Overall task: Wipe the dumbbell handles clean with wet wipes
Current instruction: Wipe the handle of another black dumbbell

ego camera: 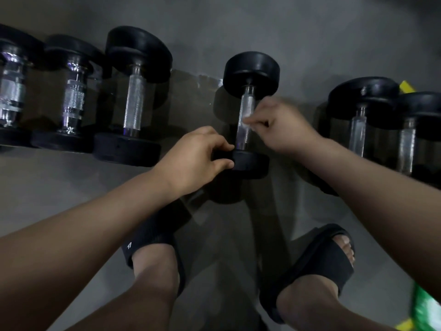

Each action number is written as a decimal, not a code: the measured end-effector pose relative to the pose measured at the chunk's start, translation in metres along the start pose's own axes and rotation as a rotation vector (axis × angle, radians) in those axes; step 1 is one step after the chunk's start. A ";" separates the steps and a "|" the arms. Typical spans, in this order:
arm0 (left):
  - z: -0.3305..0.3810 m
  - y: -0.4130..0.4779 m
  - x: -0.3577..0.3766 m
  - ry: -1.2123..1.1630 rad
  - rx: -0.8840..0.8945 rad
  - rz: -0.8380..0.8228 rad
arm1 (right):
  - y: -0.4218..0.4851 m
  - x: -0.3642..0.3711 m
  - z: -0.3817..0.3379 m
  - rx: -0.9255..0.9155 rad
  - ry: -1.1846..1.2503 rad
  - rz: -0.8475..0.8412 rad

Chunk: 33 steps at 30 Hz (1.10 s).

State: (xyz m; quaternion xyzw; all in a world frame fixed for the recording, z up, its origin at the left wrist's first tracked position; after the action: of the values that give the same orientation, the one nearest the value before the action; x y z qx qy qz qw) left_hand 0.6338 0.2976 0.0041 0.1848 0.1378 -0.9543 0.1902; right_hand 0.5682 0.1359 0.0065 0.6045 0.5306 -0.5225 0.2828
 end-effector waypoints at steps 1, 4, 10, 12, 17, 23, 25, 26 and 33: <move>0.000 0.000 0.000 0.002 -0.001 0.005 | -0.007 0.003 -0.004 -0.029 0.013 -0.015; 0.002 0.001 0.003 -0.008 -0.002 0.012 | -0.005 0.002 0.000 -0.019 -0.006 -0.028; 0.018 0.001 0.015 0.050 0.068 -0.036 | 0.002 -0.003 0.016 0.155 -0.031 0.126; 0.018 -0.001 0.014 0.026 0.104 -0.035 | -0.006 0.002 0.015 0.149 -0.056 0.105; 0.016 -0.003 0.015 -0.009 0.109 -0.048 | 0.009 -0.002 0.021 0.240 -0.002 0.116; 0.014 0.000 0.014 -0.008 0.111 -0.087 | -0.003 0.009 0.023 0.340 0.079 0.135; 0.014 0.000 0.015 -0.018 0.098 -0.070 | -0.001 0.007 0.025 0.346 0.054 0.140; 0.014 0.000 0.015 -0.016 0.091 -0.066 | 0.004 0.005 0.027 0.362 0.073 0.158; 0.015 -0.006 0.018 -0.023 0.074 -0.104 | 0.004 0.010 0.023 0.413 0.070 0.177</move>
State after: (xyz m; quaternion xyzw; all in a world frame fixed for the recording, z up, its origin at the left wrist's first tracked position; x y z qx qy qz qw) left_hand 0.6110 0.2925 0.0119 0.1735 0.1094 -0.9694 0.1350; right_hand 0.5633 0.1173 -0.0101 0.7116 0.3667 -0.5719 0.1793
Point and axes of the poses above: each hand's wrist, its own y-axis towards the middle knuckle, its own x-axis out of the palm, z = x × y, the point moved 7 cm from there along y, towards the middle knuckle, and after that the axes turned 11 degrees about -y, right-handed, at the moved point
